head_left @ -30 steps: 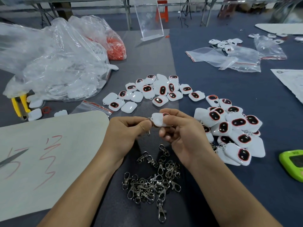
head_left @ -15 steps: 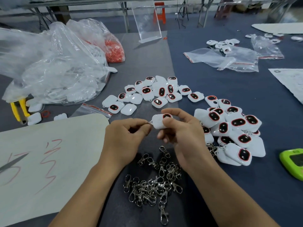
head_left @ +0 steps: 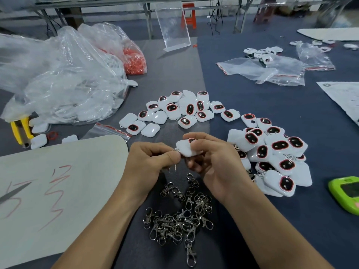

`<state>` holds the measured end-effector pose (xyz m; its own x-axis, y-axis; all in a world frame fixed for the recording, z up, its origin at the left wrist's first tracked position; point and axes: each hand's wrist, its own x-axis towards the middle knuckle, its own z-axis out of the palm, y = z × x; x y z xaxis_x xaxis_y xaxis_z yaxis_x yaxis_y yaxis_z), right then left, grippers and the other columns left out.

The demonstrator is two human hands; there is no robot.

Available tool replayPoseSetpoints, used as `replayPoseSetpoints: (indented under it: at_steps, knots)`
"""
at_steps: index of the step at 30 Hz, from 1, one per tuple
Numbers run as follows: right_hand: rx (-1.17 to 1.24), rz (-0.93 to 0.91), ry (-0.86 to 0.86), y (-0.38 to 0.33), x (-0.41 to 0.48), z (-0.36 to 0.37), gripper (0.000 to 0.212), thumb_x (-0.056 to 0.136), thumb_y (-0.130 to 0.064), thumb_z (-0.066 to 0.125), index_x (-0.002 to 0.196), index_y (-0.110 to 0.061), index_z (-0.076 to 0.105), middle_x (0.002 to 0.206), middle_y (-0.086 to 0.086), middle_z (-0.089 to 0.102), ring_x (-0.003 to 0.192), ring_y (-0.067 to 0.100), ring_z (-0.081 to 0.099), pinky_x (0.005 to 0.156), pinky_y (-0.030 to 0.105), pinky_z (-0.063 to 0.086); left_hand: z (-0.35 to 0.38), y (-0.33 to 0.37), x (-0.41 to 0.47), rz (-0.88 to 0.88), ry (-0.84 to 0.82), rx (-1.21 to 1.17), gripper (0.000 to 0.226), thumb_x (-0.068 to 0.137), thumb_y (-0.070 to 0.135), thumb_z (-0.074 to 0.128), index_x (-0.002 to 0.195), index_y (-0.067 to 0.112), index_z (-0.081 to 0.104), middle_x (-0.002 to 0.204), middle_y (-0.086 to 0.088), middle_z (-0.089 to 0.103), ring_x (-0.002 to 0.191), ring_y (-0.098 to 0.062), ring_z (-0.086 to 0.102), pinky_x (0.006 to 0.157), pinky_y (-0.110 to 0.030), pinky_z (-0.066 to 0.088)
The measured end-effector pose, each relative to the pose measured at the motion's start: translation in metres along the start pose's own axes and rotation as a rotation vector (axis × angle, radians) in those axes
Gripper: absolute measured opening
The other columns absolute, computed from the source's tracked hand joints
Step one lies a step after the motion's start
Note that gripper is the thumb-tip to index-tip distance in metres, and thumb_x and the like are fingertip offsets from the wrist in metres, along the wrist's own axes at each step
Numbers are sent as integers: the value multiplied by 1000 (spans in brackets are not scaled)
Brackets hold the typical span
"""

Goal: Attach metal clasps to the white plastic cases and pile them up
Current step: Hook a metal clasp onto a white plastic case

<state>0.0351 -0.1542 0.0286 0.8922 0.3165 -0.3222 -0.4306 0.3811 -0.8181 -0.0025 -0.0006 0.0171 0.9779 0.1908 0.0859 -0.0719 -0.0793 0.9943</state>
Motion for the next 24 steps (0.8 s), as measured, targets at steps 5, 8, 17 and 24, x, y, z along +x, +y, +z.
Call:
replayPoseSetpoints:
  at_steps: [5,8,17,24]
  knots:
    - [-650,-580,137,17,-4,2,25,86,-2,66,94,-23,76,70,-4,69,52,4,56,52,19,45,-2,-2,-5,492,-7,988,14,80,20,71,66,15,73,62,4,60,58,-18,59,54,-29,42]
    - [-937,-763,79,27,-7,3,28,86,-12,66,104,-33,72,76,-16,65,63,1,59,60,12,45,-2,-4,-6,558,-47,1117,14,73,22,65,62,14,67,61,2,58,56,-24,57,50,-31,42]
    - [31,-5,64,1,8,-5,22,89,8,53,101,0,70,73,15,71,44,18,52,39,21,36,5,-9,-1,142,57,420,13,84,18,81,80,30,82,72,15,75,68,-7,70,61,-20,51]
    - [-41,37,19,-2,7,-8,23,89,4,54,99,-2,75,78,16,72,46,17,50,47,25,35,8,-2,-1,3,55,53,23,74,2,83,71,25,82,70,-3,76,63,-7,67,63,-18,52]
